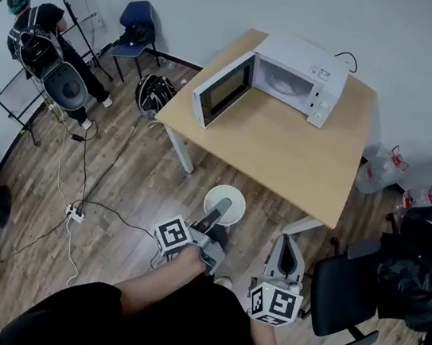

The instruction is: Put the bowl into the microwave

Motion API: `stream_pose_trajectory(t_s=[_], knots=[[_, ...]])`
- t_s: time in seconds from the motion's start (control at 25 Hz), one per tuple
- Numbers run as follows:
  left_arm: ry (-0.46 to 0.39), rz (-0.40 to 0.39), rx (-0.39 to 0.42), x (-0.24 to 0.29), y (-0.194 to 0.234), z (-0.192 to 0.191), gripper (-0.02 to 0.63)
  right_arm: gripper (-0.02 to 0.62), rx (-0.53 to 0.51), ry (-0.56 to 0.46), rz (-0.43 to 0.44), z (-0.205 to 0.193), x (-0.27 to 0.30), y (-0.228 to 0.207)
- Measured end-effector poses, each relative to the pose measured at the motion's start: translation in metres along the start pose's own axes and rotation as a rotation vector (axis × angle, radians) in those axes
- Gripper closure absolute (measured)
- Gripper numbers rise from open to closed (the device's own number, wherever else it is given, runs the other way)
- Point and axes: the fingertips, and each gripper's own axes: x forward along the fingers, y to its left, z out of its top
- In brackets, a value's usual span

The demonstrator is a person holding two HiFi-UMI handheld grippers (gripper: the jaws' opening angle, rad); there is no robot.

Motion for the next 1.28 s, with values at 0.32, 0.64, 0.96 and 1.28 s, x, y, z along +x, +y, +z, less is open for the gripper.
stream_pose_trajectory(t_s=[0.32,0.64,0.96,1.28], knots=[[-0.004,0.042,0.034,0.071,0.018,0.040,0.383,0.535,0.000,0.082,-0.027,-0.005,0.060,-0.020],[0.040,0.002,-0.012,0.177,0.026,0.092,0.383,0.535,-0.030,0.086,-0.053,0.018,0.174,-0.037],[0.097,0.051,-0.058,0.254,0.043,0.140,0.383,0.535,-0.045,0.084,-0.058,0.044,0.276,-0.029],[0.082,0.139,-0.034,0.328,0.086,0.199,0.383,0.535,-0.077,0.144,-0.069,0.039,0.337,-0.016]])
